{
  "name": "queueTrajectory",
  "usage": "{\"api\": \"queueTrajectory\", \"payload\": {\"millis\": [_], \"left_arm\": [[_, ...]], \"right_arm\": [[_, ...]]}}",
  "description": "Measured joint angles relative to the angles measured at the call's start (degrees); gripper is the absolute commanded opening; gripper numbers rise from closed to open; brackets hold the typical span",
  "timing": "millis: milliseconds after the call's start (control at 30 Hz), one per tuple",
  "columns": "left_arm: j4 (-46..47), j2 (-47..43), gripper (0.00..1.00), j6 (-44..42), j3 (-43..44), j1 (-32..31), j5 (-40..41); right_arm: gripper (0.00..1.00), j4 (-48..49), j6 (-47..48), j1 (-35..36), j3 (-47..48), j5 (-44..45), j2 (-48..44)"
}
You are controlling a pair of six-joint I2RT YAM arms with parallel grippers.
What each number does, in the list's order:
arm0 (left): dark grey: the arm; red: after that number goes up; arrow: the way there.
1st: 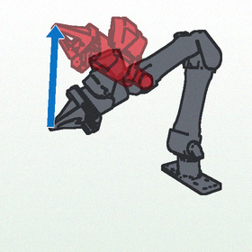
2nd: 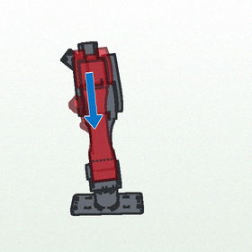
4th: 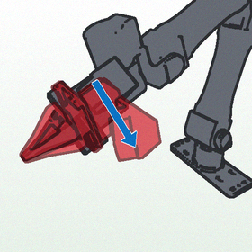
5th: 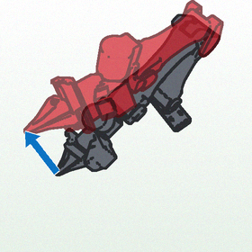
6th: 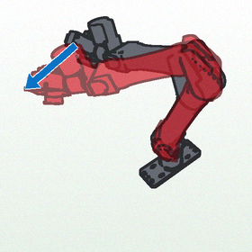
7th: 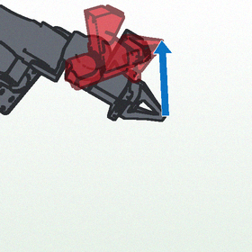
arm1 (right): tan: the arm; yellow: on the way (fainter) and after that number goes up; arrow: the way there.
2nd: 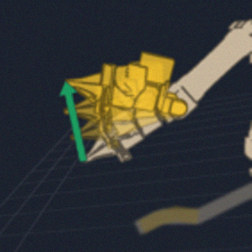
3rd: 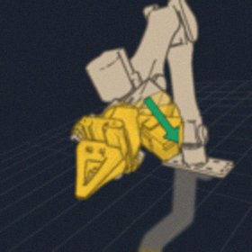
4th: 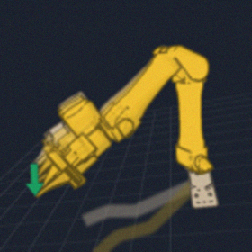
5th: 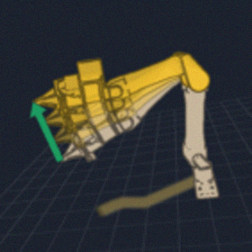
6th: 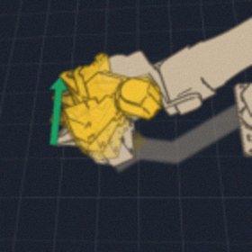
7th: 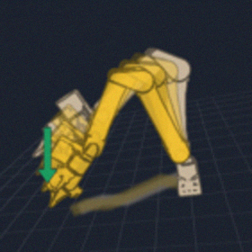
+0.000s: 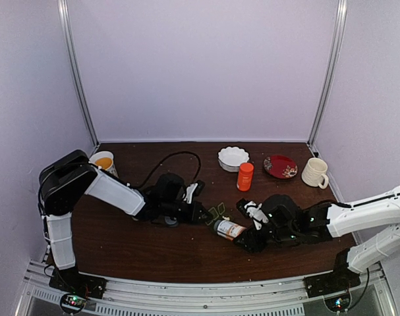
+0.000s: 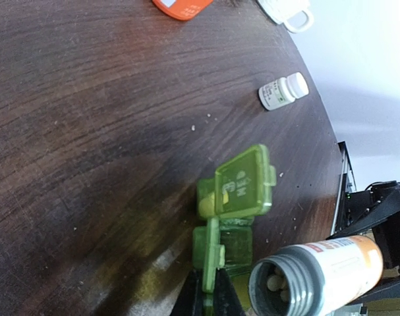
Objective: Sort the pills into containers
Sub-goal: Pour the pill into the compartment of the pill container.
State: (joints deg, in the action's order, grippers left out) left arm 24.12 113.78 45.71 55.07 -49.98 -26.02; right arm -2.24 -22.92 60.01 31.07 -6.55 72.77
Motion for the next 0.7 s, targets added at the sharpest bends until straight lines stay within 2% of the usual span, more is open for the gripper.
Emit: {"api": "queueTrajectory", "payload": {"millis": [400,700], "left_arm": [[-0.02,-0.96,0.0,-0.02,0.0,0.0,-0.76],[-0.02,-0.96,0.0,-0.39,0.0,0.0,-0.79]], "right_arm": [[0.0,-0.11,0.22,0.0,0.55,-0.31,-4.2],[0.0,-3.78,0.02,0.0,3.72,-0.33,1.6]]}}
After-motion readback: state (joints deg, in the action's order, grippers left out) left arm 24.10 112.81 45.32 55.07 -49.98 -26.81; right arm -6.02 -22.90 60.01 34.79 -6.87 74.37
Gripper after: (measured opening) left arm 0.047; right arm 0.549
